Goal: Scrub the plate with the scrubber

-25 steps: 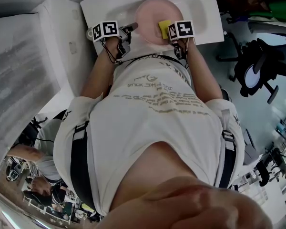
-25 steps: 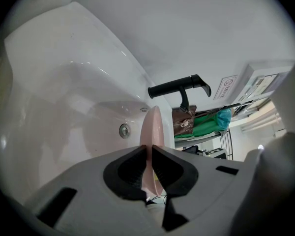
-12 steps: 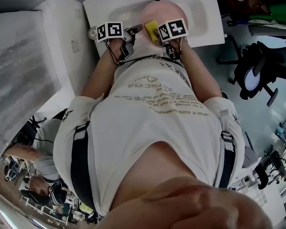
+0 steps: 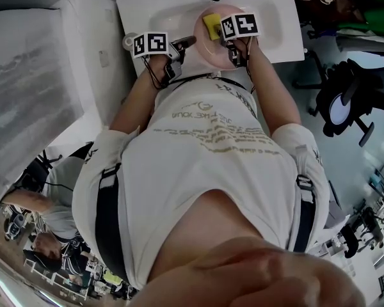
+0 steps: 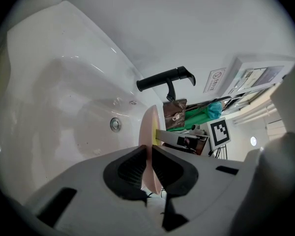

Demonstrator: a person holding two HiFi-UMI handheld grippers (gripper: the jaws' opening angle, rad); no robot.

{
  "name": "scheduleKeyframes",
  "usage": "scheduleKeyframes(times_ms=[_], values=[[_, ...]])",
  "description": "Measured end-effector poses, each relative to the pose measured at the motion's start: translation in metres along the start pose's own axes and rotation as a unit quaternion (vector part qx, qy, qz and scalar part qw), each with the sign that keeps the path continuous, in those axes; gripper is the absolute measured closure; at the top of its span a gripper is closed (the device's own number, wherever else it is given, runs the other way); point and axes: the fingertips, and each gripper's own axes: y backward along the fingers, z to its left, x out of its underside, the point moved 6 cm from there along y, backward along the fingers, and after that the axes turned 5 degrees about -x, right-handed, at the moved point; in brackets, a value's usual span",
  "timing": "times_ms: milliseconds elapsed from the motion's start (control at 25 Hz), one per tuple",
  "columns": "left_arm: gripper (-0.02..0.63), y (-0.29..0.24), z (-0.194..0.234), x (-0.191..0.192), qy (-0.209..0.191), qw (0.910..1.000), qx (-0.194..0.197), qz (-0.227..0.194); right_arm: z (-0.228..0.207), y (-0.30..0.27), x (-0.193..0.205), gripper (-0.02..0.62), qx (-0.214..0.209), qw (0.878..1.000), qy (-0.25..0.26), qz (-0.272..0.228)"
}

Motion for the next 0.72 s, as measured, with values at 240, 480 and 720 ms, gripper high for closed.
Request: scheduleKeyframes(times_ms=[240,480,720], values=[[0.566,0.001,0.0,0.001,0.0,1.0,0.004,-0.001,-0.03,0.009,0.005,0.54,0.023,0.999,-0.032,-0.008],[0.566,0.003,0.005,0.0,0.014,0.9999,0.005,-0.005,-0.059,0.018,0.023,0.541,0.045,0.996,-0.074,-0.009],[0.566,0.004,0.007,-0.002,0.02,0.9998,0.002,-0.005,-0.054,0.018,0.038,0.541,0.024,0.995,-0.097,-0.008]])
